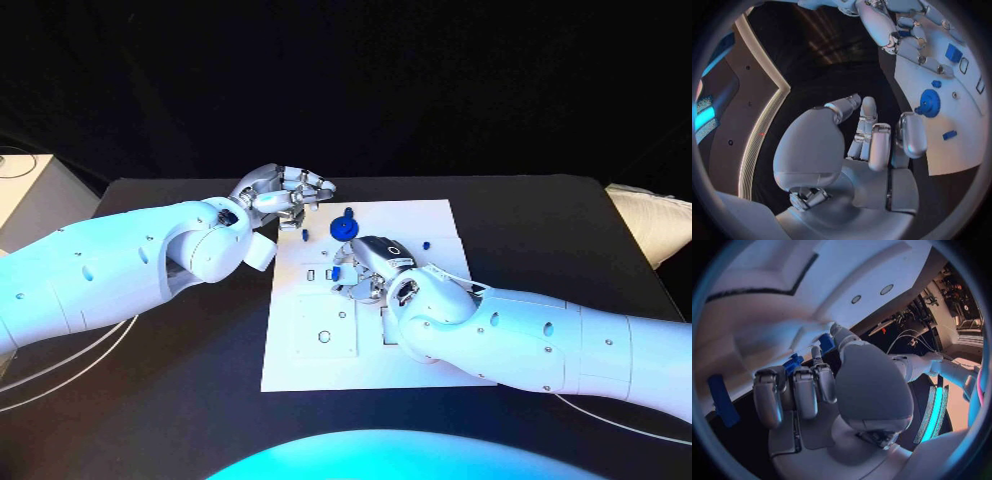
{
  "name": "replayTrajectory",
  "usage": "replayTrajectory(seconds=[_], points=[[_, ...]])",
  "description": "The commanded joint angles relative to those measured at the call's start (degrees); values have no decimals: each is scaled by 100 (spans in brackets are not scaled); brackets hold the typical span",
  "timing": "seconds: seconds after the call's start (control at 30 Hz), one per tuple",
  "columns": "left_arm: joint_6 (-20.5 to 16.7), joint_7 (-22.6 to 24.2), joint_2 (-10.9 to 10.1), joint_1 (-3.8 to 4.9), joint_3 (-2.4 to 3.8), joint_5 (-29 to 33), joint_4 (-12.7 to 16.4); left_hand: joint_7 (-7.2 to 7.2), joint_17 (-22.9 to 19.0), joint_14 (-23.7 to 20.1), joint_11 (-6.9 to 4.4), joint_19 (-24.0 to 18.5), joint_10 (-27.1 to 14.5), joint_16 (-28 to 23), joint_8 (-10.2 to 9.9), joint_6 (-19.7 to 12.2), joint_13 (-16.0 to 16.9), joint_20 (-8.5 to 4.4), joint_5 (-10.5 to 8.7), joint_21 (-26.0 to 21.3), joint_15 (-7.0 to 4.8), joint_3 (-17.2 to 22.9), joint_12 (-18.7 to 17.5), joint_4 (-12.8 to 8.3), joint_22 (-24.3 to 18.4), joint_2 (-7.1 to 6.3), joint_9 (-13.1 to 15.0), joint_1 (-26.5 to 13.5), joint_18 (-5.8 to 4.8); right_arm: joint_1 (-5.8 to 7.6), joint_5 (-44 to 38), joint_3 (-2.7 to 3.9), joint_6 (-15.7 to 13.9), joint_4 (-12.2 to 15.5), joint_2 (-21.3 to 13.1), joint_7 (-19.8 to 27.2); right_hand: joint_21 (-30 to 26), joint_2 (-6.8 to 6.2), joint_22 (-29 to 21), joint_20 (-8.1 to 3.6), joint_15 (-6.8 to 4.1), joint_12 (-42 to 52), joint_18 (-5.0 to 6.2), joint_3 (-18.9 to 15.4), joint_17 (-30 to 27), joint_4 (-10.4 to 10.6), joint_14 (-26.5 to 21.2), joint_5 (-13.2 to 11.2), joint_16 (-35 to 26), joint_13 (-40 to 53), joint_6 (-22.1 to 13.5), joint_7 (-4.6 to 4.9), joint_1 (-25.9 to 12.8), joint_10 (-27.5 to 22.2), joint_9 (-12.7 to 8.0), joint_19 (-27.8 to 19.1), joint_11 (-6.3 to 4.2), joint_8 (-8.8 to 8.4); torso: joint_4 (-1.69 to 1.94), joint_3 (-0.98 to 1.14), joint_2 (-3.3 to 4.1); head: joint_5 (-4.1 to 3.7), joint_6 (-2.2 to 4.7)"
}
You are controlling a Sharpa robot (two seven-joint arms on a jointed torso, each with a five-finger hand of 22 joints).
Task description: Assemble the parts on the task board
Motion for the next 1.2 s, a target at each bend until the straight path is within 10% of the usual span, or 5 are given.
replayTrajectory(seconds=[0.03, 0.4, 0.6, 0.77, 1.2], points=[[99, 5, 7, 2, 3, -55, -1, -6, 832, 359, 4, 38, -43, 27, 29, -37, 6, 13, 19, 37, 3, 14, 21, 20, 1, -11, 7, -30, -86, -3, -109, 0, -188, 68, -25, 73, -32, 36, 1444, 49, 46, -38, -14, -199, 1280, 98, 557, 51, -38, 744, -30, 17, 104, -33, -30, 556, 5, -29, -1, 4, -4, 3, 1], [-71, -139, 2, 1, 3, -290, -63, 2, 938, 403, 11, 81, -21, 79, 37, -64, 34, 16, 18, 78, 10, -12, 77, 47, 76, -25, 4, -74, -101, 87, -236, 65, -531, 473, -325, 138, -34, 84, 1444, 59, 58, -49, -14, -625, 1270, 450, 554, 142, -42, 707, -42, 32, 399, -58, -113, 556, 18, -81, -23, 5, -25, 13, 57], [-41, -608, -19, 1, 4, -769, -109, -58, 1200, 513, -31, 263, 248, 209, 179, 33, 478, 1, 19, 231, -18, -128, 532, 147, 357, -78, 53, -214, -156, 378, 435, 91, -618, 721, -691, 1103, -119, 194, 1390, 53, 51, -63, 8, -533, 1266, 508, 553, 385, -44, 682, -12, 28, 717, -81, -146, 517, 10, -88, -65, 13, -61, 13, 117], [442, -1308, -97, 8, 6, -1505, -102, -170, 1348, 571, -117, 383, 655, 277, 462, 144, 1331, -66, 18, 330, -95, -288, 1271, 306, 542, -101, 258, -394, -194, 636, 1105, 94, -416, 987, -1146, 1754, -269, 202, 1294, 54, 54, -67, 46, -349, 1254, 493, 549, 579, -50, 671, 17, 36, 879, -100, -171, 446, 14, -89, -105, 28, -119, 56, 85], [1933, -3592, -88, 146, 12, -3066, 52, -192, 1120, 488, -123, 260, 439, 149, 824, -122, 1183, -101, 18, 241, -110, -601, 1184, 1091, 366, -156, 725, -1053, -159, 1079, 2404, 91, 136, 1471, -2202, 1838, -394, 145, 1216, 51, 49, -115, 77, -219, 1222, 527, 539, 748, -64, 617, 116, 24, 864, -163, -175, 388, 6, -28, -128, 108, -281, 133, 58]])
